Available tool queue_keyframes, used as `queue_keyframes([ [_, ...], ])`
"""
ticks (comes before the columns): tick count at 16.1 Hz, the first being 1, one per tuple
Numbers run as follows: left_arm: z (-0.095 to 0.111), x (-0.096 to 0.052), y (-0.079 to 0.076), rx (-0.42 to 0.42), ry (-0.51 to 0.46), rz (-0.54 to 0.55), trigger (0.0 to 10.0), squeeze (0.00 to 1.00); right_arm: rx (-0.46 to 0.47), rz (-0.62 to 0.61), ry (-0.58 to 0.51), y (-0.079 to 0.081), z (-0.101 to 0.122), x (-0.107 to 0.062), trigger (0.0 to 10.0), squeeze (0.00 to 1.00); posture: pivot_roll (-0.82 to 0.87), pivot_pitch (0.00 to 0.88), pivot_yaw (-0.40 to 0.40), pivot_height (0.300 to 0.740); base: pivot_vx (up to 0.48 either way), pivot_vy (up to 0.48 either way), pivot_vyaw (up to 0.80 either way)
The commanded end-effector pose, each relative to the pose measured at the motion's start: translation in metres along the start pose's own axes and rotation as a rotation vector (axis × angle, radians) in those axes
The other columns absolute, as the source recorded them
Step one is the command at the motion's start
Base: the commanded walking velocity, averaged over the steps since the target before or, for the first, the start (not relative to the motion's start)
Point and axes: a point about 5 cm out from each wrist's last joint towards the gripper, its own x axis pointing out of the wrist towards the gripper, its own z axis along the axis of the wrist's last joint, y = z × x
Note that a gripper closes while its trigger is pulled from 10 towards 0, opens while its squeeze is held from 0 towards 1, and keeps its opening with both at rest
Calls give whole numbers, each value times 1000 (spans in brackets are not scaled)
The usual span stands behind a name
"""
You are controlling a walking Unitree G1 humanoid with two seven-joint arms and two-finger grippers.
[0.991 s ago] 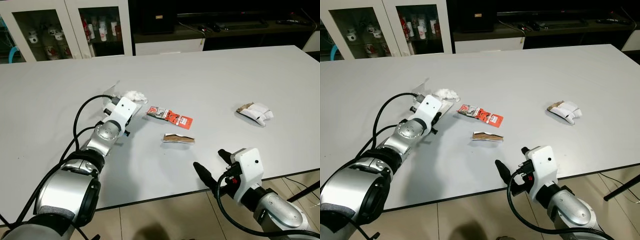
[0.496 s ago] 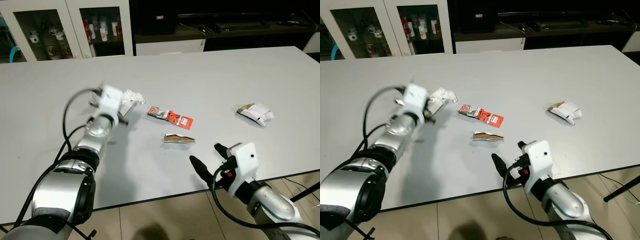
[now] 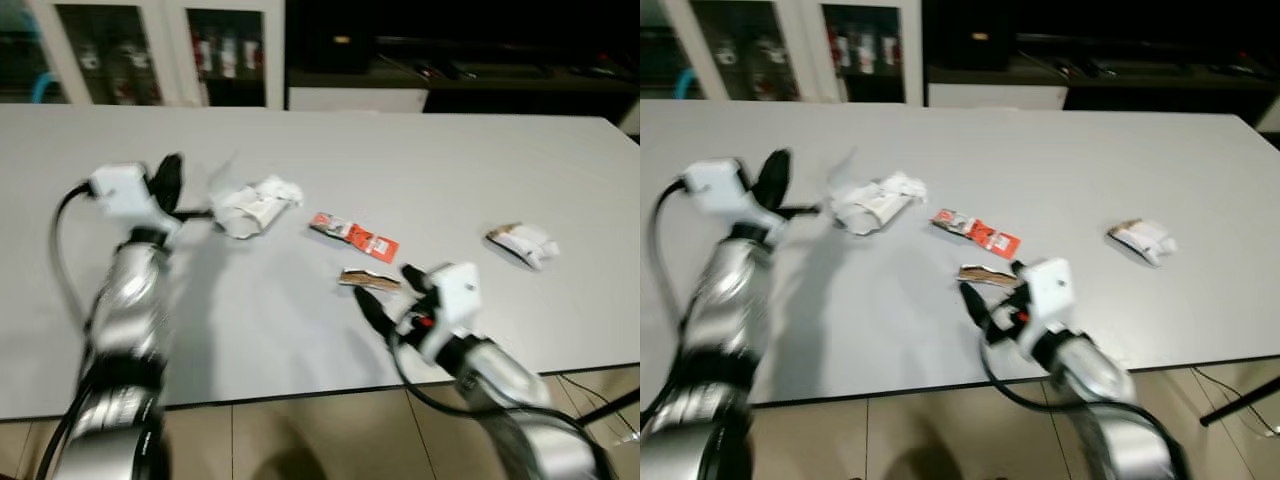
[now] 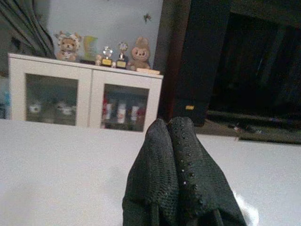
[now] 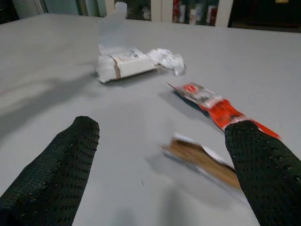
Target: Picking trash to rubbish bin
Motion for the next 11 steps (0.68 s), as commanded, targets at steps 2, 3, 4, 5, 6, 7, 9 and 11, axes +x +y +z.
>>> queue_keyframes([
  [2, -1, -10, -12, 26, 46, -45, 0, 0, -17, -24, -16, -3, -1, 7, 10000, 0, -65, 0, -60, 740, 0, 0, 0],
  [3, -6, -16, -16, 82, 108, -38, 10000, 0, -31, -76, -2, -6, -3, 11, 10000, 0, -59, 0, -57, 740, 0, 0, 0],
  [4, -11, -20, -21, 99, 154, -54, 10000, 0, -40, -118, 8, -10, -4, 12, 10000, 0, -60, 0, -55, 740, 0, 0, 0],
  [5, -19, -28, -30, 121, 211, -104, 10000, 0, -29, -174, 3, -14, -6, 13, 10000, 0, -58, 0, -46, 740, 0, 0, 0],
  [6, -22, -37, -42, 196, 229, -165, 10000, 0, -13, -237, -17, -20, -8, 11, 10000, 0, -57, 0, -35, 740, 0, 0, 0],
  [7, -25, -44, -50, 262, 243, -210, 10000, 0, -5, -285, -20, -24, -10, 10, 10000, 0, -55, 0, -27, 740, 0, 0, 0],
  [9, -29, -53, -60, 266, 270, -247, 10000, 0, 31, -348, -29, -29, -14, 8, 10000, 0, -55, 0, -15, 740, 0, 0, 0],
  [11, -23, -53, -63, 300, 265, -237, 10000, 0, 38, -361, -36, -28, -16, 8, 10000, 0, -51, 0, -12, 740, 0, 0, 0],
])
